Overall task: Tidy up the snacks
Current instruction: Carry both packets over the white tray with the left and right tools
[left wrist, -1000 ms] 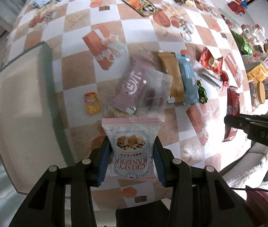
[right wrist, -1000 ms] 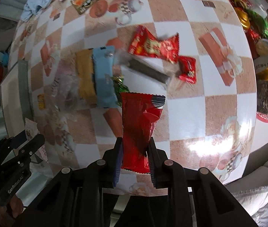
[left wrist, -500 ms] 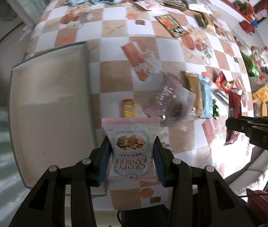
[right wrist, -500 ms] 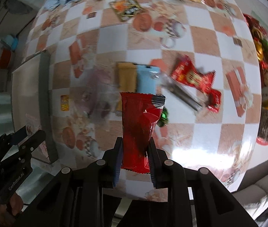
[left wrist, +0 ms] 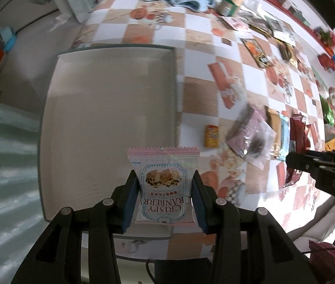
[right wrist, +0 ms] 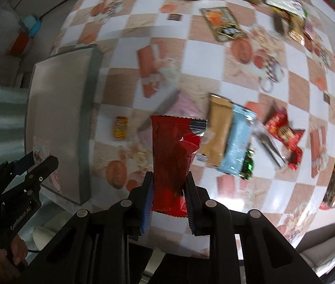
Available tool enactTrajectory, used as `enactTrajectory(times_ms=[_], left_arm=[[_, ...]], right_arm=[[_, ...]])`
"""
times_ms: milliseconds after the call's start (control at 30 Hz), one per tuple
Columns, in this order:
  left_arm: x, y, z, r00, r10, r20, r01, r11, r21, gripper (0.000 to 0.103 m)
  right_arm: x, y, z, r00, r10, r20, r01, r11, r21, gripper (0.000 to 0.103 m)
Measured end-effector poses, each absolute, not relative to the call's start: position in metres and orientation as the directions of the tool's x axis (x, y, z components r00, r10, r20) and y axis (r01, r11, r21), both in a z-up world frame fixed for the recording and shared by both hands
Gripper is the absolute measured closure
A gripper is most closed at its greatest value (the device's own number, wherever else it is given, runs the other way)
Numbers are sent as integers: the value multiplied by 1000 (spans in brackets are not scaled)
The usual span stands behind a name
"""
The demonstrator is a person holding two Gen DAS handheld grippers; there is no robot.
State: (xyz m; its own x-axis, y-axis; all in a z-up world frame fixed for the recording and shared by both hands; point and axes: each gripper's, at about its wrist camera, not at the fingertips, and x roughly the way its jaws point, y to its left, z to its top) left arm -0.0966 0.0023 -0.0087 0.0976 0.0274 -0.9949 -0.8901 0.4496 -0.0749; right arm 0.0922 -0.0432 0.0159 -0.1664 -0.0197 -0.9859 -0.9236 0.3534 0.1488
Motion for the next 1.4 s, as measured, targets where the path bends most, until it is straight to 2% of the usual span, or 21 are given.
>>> enactTrajectory(times_ms=[667, 1400], left_arm=[[-158, 21, -23, 74, 41, -996, -940, 336, -56, 57], [-197, 24, -50, 33, -16, -999, -967, 251, -36, 57]], right_arm=[[10, 10, 14, -218, -16, -976, -959, 191, 211, 77], [-83, 53, -12, -259, -64, -964, -966, -2, 260, 77]])
